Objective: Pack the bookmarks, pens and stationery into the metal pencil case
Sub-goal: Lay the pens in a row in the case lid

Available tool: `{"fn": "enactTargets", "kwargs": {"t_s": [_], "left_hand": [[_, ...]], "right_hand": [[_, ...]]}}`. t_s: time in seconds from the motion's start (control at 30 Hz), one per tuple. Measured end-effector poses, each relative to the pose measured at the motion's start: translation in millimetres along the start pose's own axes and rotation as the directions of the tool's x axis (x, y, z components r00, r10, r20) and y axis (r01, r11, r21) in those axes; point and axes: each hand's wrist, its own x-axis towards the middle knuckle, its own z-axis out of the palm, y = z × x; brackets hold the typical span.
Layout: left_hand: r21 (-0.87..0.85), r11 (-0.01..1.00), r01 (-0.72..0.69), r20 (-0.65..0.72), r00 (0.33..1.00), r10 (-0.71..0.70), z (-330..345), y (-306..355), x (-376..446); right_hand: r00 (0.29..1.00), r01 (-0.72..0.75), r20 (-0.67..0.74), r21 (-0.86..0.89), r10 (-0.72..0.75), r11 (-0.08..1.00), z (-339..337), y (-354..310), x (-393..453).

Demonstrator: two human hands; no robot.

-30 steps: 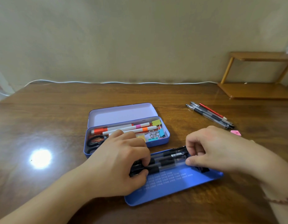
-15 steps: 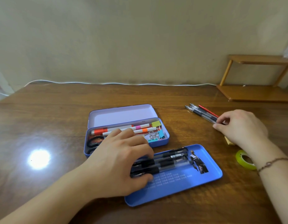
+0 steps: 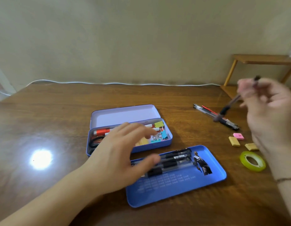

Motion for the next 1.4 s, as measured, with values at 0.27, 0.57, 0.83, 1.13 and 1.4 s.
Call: {"fn": "enactTargets", "kwargs": {"t_s": [0.27, 0.57, 0.83, 1.13, 1.4], "left_hand": [[-0.578, 0.799, -0.164, -0.261, 0.965, 0.008, 1.4, 14.2, -1.2], [-0.589, 0.805, -0.074, -0.287, 0.950, -0.122, -9.7, 13.4, 3.8], [-0.626, 0.780, 0.008, -0.330, 0.904, -0.274, -18.9, -10.5, 11.8], [-0.565, 0.819, 0.100, 0.013, 0.994, -0.113, -27.3, -22.3, 7.3], [-0.089, 0.994, -0.064, 0.429, 0.898, 0.096, -33.2, -29.9, 5.2]], "right_hand": [[0.823, -0.010, 0.540, 0.321, -0.175, 0.947, 51.6, -75.6, -83.9], [0.677, 0.246, 0.698, 0.085, -0.234, 0.966, 46.9, -62.1, -75.0], [0.645, 0.290, 0.758, -0.126, -0.097, 0.949, 29.1, -36.7, -42.6], [0.467, 0.246, 0.883, -0.175, 0.042, 0.953, 12.4, -33.4, -26.4], [0.246, 0.424, 0.927, -0.365, 0.282, 0.829, 25.4, -38.4, -45.1]]}}
